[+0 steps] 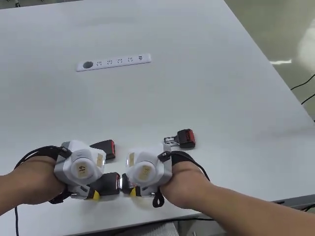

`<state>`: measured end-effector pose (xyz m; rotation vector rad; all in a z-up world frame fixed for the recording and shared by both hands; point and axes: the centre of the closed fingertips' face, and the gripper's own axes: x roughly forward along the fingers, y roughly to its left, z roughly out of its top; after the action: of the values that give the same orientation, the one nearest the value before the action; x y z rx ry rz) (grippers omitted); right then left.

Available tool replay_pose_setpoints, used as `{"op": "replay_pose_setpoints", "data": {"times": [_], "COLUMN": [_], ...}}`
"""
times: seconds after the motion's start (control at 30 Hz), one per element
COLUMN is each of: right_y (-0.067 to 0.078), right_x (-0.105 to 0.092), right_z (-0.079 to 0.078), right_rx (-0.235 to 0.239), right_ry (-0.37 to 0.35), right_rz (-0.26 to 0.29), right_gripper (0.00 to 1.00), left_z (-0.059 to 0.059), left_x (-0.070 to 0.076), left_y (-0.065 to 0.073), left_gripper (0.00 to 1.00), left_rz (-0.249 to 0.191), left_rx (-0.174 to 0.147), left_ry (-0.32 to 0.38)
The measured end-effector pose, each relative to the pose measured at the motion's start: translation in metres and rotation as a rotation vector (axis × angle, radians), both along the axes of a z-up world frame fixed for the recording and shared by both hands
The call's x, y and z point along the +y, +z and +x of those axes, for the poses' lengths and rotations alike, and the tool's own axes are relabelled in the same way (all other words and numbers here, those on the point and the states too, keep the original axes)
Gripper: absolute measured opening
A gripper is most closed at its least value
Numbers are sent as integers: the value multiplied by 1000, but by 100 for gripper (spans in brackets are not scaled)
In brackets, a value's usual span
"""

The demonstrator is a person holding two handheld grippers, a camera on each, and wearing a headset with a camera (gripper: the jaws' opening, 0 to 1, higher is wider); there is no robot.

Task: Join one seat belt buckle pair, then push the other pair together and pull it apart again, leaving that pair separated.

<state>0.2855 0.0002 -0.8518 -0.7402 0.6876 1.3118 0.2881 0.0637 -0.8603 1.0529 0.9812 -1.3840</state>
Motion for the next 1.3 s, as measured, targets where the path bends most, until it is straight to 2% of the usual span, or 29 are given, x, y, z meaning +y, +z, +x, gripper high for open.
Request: {"op": "replay_pose_setpoints", "data": {"times": [0.43,0.47,0.5,0.73,0.8,1.03,1.17,1.3], "right_y": [0,-1,-1,-1,0,0,0,0], "right_x": [1,-2,0,-2,-3,-4,-3,-3], "right_z": [0,2,0,2,2,4,4,5], "right_rx": [0,-4,1,-12,-8,9,20,38], "right_ry": [16,-2,12,36,39,64,59,67], "right_rz": [-9,-30,-19,-33,-31,-38,-36,-46], "right_gripper": [27,27,27,27,27,27,28,28], "left_z": [-1,-1,-1,0,1,0,0,1], "left_x": [-1,0,0,1,2,1,1,1], "left_y": [1,0,1,1,2,3,2,2], "left_gripper": [31,31,31,31,31,30,30,30], "left_rz": [-10,-7,-13,-26,-44,-38,-48,-57], "left_rx": [1,3,3,2,9,14,13,14], "left_ry": [0,1,1,15,36,41,72,71]}}
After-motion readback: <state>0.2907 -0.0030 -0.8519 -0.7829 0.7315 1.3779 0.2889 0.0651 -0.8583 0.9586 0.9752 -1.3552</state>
